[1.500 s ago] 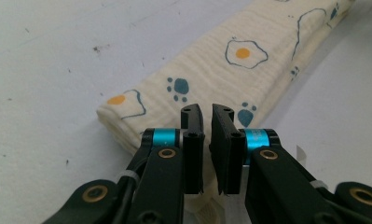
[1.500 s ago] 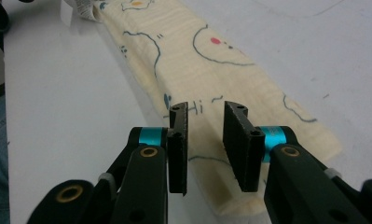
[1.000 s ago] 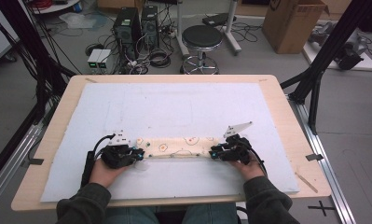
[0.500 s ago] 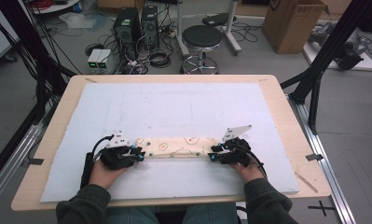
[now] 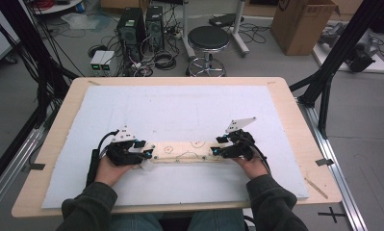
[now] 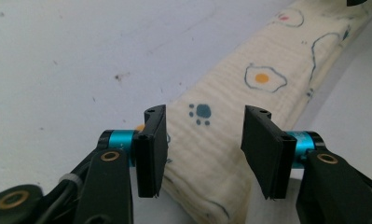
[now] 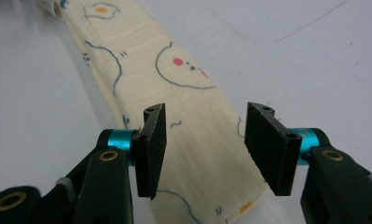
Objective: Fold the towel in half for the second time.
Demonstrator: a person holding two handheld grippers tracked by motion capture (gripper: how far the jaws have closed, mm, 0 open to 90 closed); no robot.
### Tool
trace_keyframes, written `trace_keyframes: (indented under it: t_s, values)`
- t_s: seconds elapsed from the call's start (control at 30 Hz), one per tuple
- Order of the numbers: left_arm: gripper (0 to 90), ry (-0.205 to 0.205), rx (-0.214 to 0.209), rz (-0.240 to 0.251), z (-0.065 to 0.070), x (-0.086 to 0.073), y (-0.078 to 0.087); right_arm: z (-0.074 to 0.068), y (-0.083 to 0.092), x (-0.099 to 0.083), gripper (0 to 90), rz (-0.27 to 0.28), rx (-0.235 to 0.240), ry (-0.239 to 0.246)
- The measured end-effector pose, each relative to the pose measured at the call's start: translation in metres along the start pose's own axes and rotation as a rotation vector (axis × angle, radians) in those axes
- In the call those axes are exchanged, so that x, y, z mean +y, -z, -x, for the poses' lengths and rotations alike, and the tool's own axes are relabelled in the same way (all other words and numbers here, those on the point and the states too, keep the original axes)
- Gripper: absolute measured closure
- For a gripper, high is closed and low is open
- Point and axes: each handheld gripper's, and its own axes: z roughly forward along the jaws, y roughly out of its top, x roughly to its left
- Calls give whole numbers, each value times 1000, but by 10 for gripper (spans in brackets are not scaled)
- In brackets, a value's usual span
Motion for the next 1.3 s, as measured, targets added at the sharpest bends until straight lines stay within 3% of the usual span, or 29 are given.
trace_keyframes:
  t_s: [0.4,0.77,1.1,1.2,1.3]
  values:
    - [461,17,-24,-37,-7,-6,-7,5,-6,-13,419,-46,-13,-3]
    - [464,-2,-9,-48,-6,-8,-8,-2,-6,-22,401,-32,-47,79]
    - [465,-40,16,-54,-3,-10,-7,-2,-6,-25,403,-22,-50,87]
    - [463,-40,22,-58,-2,-9,-6,-3,-6,-24,403,-24,-51,78]
    - [435,-16,17,-57,-1,-6,-3,-4,-5,-23,390,-21,-52,67]
